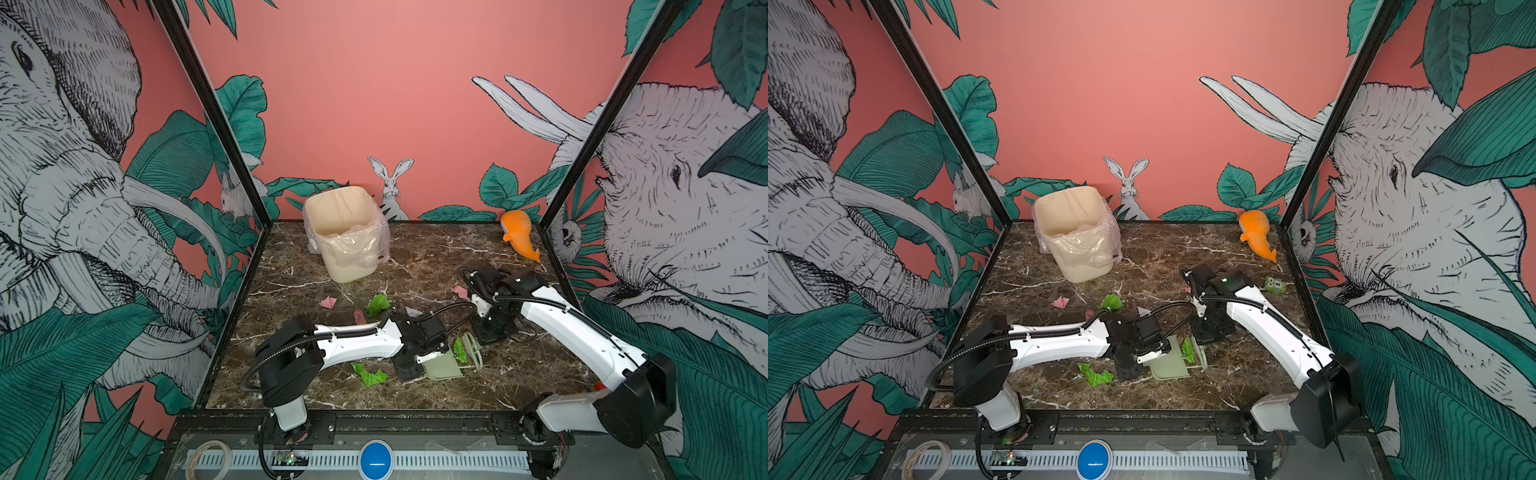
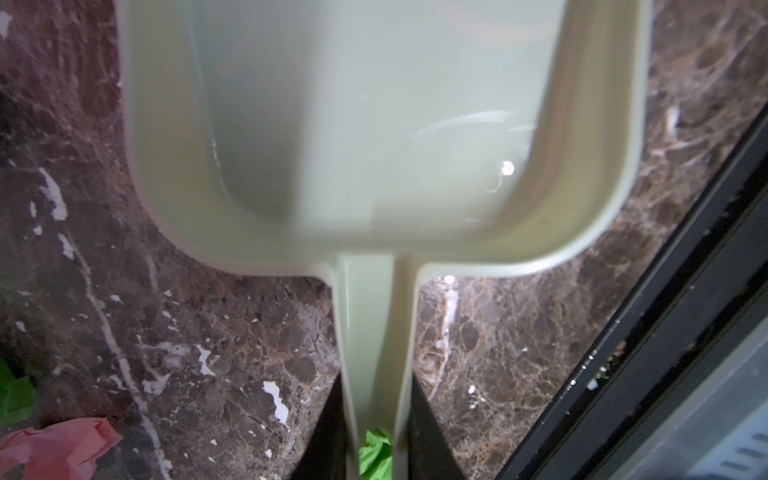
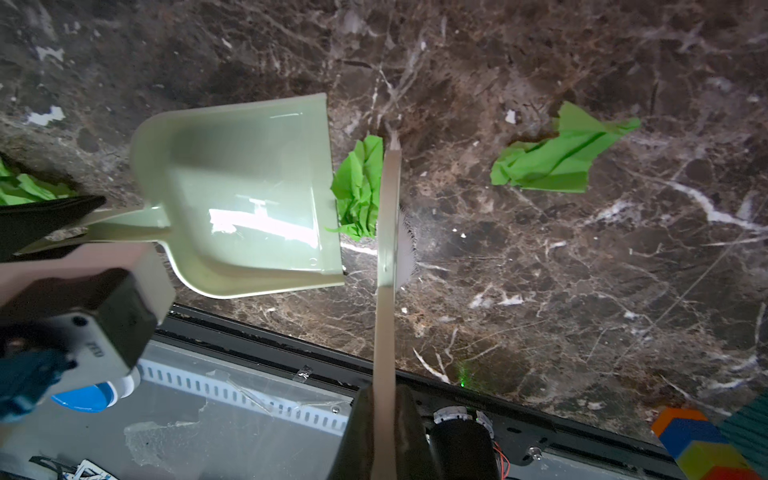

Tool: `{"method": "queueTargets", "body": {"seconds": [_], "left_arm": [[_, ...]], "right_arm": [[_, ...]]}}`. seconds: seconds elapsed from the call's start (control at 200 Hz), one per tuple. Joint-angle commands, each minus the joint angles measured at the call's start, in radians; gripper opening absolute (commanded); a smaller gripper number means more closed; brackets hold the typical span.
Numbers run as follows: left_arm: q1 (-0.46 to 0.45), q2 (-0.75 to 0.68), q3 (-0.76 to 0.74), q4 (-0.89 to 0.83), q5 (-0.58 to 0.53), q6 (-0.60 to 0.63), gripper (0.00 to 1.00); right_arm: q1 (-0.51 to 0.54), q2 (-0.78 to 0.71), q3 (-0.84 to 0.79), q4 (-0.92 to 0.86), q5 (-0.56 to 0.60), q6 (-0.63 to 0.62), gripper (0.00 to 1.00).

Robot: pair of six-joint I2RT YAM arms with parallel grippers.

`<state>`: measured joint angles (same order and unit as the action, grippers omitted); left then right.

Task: Sweep away the paper scraps from the table
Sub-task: 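Sweep green scraps toward the dustpan with the right gripper's brush, then carry the loaded dustpan with the left gripper toward the bagged bin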

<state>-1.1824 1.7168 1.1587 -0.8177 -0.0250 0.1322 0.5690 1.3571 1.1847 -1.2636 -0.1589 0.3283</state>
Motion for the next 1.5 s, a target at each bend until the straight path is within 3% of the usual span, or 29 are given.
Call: {"method": "queueTargets", "body": {"seconds": [0.0,0.24,0.46,0.9,1.086,1.496], "left_arm": [[-0.004,-0.011,0.012,-0.018,-0.009,0.004,0.1],[-0.005,-0.009,0.012,-0.015,-0.013,0.003,0.1],[-0.005,-0.033,-0.001,-0.001,-0.03,-0.01,0.1],[-0.005,-0.157,-0.098,0.135,-0.097,-0.077,0.11],[-0.005,-0.209,-0.126,0.163,-0.131,-0.096,0.11],[0.022,-0.355,-0.133,0.131,-0.17,-0.183,0.14]], "right_arm": [[0.04,0.007,0.028,0.036,-0.079,0.032,0.0],[0.096,-0.016,0.051,0.08,-0.168,0.084,0.0],[0.084,-0.066,0.059,0.031,-0.099,0.094,0.0],[-0.067,-0.187,0.12,-0.065,-0.14,0.055,0.0],[-0.157,-0.209,0.216,-0.134,-0.137,0.005,0.0],[-0.318,-0.242,0.226,-0.151,-0.181,-0.057,0.0]]}}
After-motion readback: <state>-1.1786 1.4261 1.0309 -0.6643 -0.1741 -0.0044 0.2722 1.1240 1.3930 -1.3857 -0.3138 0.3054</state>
